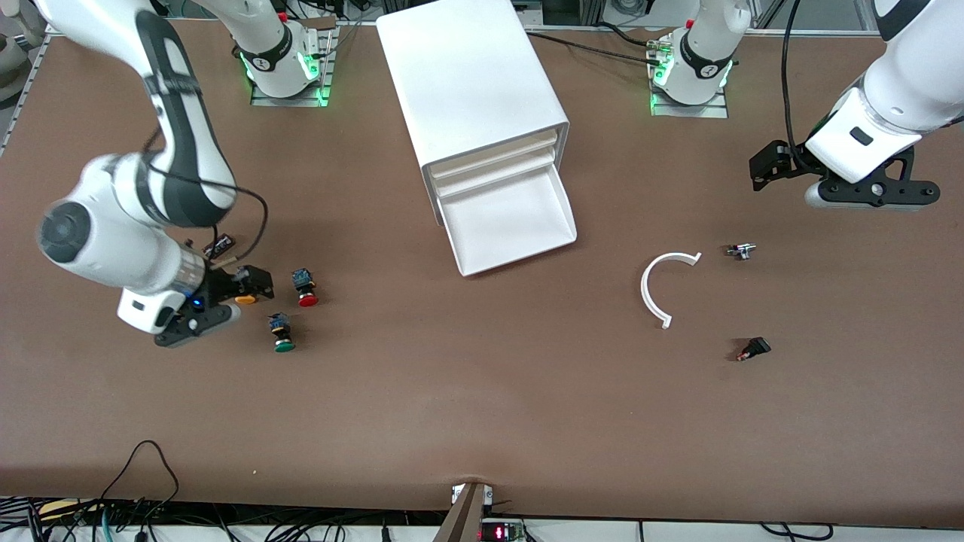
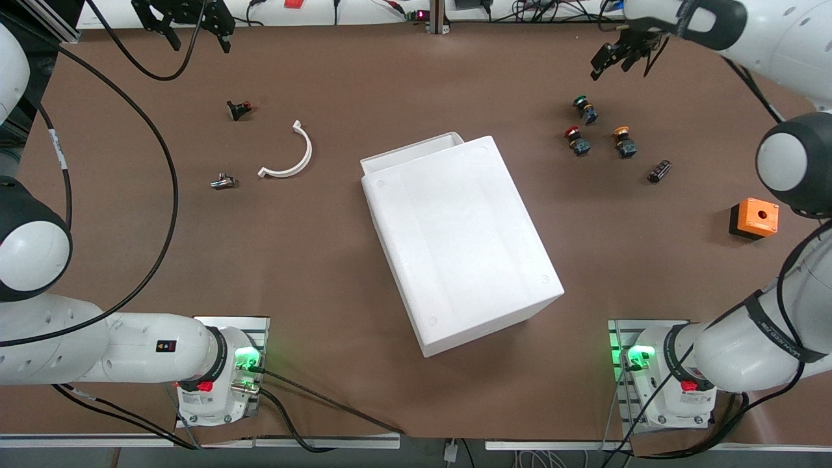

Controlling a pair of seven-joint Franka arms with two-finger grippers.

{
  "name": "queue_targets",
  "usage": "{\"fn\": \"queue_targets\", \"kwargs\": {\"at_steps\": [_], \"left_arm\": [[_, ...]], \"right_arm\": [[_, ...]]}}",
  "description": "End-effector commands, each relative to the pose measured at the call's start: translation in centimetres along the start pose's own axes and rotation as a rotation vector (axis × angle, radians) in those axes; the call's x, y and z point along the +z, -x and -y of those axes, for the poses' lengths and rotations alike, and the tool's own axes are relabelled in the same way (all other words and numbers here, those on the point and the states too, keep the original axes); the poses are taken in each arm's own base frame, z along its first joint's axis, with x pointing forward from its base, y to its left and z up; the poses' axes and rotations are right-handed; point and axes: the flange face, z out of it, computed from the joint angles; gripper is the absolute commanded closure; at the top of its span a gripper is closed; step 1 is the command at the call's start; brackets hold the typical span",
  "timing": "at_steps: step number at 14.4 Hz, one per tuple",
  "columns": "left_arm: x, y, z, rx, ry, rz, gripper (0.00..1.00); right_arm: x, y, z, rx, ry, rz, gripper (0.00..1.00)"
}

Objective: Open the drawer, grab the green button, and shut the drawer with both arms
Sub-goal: 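Return the right gripper to rest while the left gripper reaches the drawer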

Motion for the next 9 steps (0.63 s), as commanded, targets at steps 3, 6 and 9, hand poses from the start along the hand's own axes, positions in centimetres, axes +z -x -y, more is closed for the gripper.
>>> {"fn": "queue_targets", "kwargs": {"at_steps": [3, 6, 9], "left_arm": [[4.9, -4.0, -1.1, -0.096, 0.005, 0.021, 0.0], [10.1, -7.6, -5.2, -0.146, 0.054, -0.022, 0.0], [12.9, -9.7, -6.5, -0.203, 0.124, -0.056, 0.0]], "right_arm": [[-7.4, 1.0, -0.2, 0.006, -0.037, 0.041, 0.0], [-11.9, 2.3, -1.8, 0.021, -0.021, 0.028, 0.0], [-16.2, 4.7, -2.4, 0.016, 0.006, 0.021, 0.0]]}}
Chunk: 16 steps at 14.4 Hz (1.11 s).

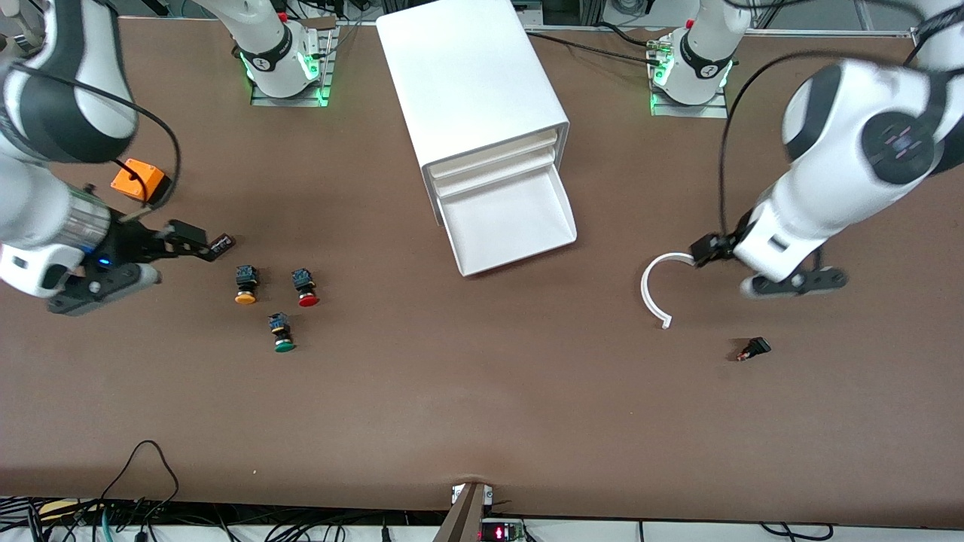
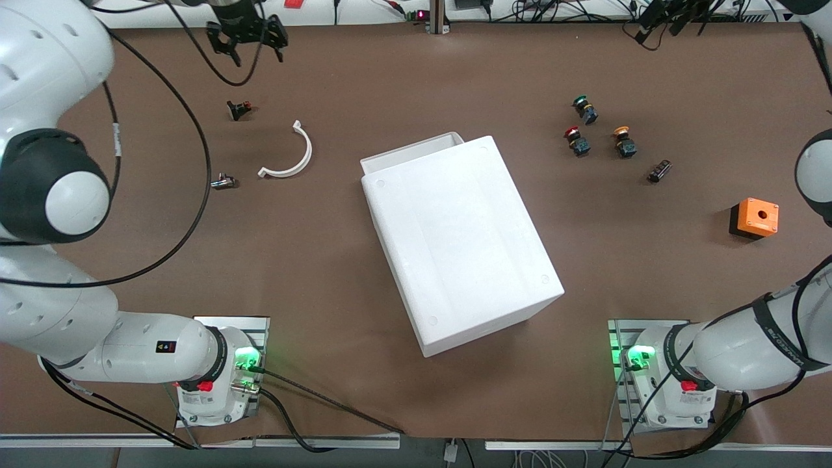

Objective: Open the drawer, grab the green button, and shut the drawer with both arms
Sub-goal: 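Return the right gripper to rest while the left gripper reaches the drawer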

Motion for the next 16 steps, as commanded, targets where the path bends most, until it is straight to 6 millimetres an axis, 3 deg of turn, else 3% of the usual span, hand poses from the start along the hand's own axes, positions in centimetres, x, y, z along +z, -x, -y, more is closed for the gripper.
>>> {"fn": "queue_targets", "kwargs": {"at_steps": [1, 4, 6, 8, 10, 16], "left_arm": [[1.8, -1.2, -1.8, -0.07, 0.098, -0.011, 0.0], [4.4, -2.3, -2.6, -0.095, 0.15, -0.018, 0.0], [6.1, -2.1, -4.3, -0.101, 0.186, -0.003, 0.0], [7.4, -1.1, -7.2, -0.155, 0.181, 0.013, 0.0], [8.7, 1.2, -10.6, -0.171, 0.167, 0.006, 0.0], [14.0, 6.5, -15.7, -0.185, 0.195, -0.054, 0.0]], "right_arm": [[-4.9, 2.6, 0.8, -0.028, 0.03, -0.009, 0.0], [-9.5, 5.4, 1.8, -0.071, 0.126, -0.001, 0.0], [-11.6, 7.1, 1.4, -0.058, 0.13, -0.003, 0.0], [-12.4, 7.7, 1.3, -0.081, 0.134, -0.003, 0.0], [-12.9, 8.2, 0.0, -0.076, 0.137, -0.006, 0.0], [-12.8, 9.7, -1.7, 0.009, 0.101, 0.041, 0.0]]}}
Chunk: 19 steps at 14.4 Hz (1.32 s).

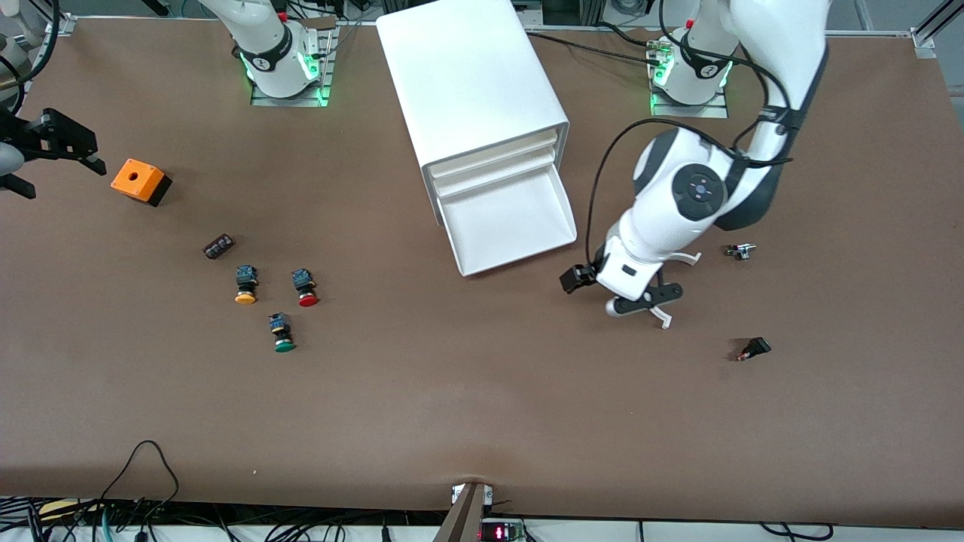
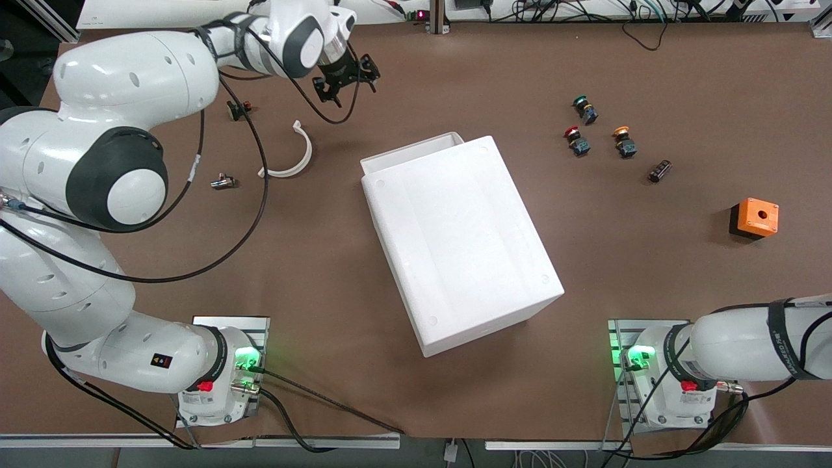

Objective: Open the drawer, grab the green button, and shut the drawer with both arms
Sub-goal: 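Push the open drawer shut with the left gripper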

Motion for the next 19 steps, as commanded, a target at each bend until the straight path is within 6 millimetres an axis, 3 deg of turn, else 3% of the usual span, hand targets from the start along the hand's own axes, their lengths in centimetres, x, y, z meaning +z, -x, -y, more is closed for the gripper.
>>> {"fn": "queue_targets", "kwargs": {"at_steps": [1, 4, 6, 9, 12, 14, 15, 17, 19], "left_arm": [[2.6, 3.2, 0.1, 0.009, -0.004, -0.024, 0.0], [5.1, 6.4, -1.9, -0.036, 0.009, -0.025, 0.0], [6.5, 6.5, -1.7, -0.024, -0.011, -0.017, 0.0], [7.2, 5.4, -2.5, 0.01, -0.019, -0.042, 0.0], [7.3, 2.0, -4.3, 0.008, 0.033, -0.101, 0.0], [8.3, 2.1, -4.1, -0.014, 0.024, -0.091, 0.0], [10.1, 2.8, -4.1, -0.018, 0.013, -0.077, 0.0], [11.4, 2.3, -4.3, -0.026, 0.034, -0.093, 0.0], [11.5, 2.4, -4.5, -0.051, 0.04, -0.086, 0.0]], "right_arm": [[-0.3, 1.1, -1.4, 0.078, -0.01, 0.02, 0.0], [-0.2, 1.1, -1.5, 0.09, -0.008, 0.021, 0.0], [-0.2, 0.9, -1.4, 0.068, 0.007, 0.023, 0.0], [-0.2, 1.1, -1.6, 0.079, 0.0, 0.025, 0.0], [-0.2, 1.2, -1.8, 0.086, -0.008, 0.02, 0.0], [-0.3, 1.3, -1.8, 0.074, -0.007, 0.021, 0.0], [-0.4, 1.4, -1.8, 0.074, -0.006, 0.022, 0.0], [-0.2, 1.3, -1.8, 0.074, -0.006, 0.024, 0.0], [0.1, 1.4, -2.3, 0.083, -0.009, 0.031, 0.0]]}}
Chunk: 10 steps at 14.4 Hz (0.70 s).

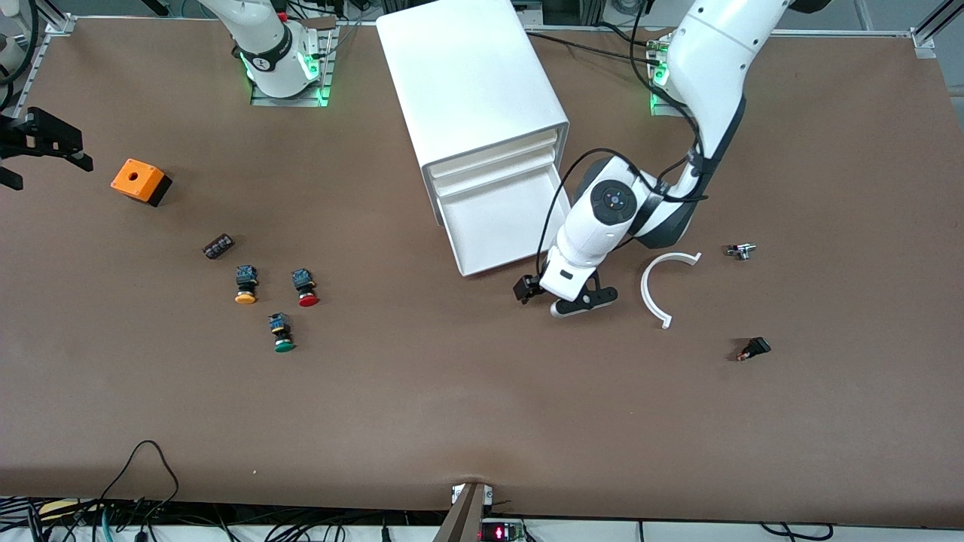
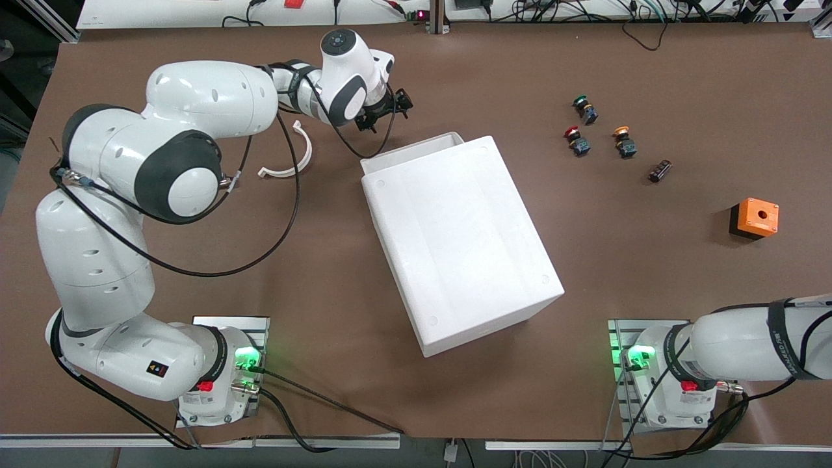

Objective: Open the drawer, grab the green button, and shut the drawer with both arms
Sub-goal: 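Push the open drawer shut with the left gripper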

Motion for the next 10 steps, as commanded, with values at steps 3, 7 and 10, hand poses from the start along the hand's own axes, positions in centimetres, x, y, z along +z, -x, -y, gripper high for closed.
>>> {"fn": "queue_targets", "kwargs": {"at_steps": [3, 7, 10], "left_arm": [[0.8, 1.2, -1.5, -0.087, -0.006, 0.0, 0.0], [2.0, 3.6, -1.4, -0.105, -0.095, 0.07, 0.0], [2.0, 4.2, -1.2, -0.105, -0.14, 0.1, 0.0]], "right_arm": [[1.1, -0.4, -0.8, 0.015, -0.01, 0.029, 0.0], [1.3, -0.5, -0.9, 0.015, -0.012, 0.034, 0.0], [1.3, -0.5, -0.9, 0.015, -0.011, 0.033, 0.0]]}}
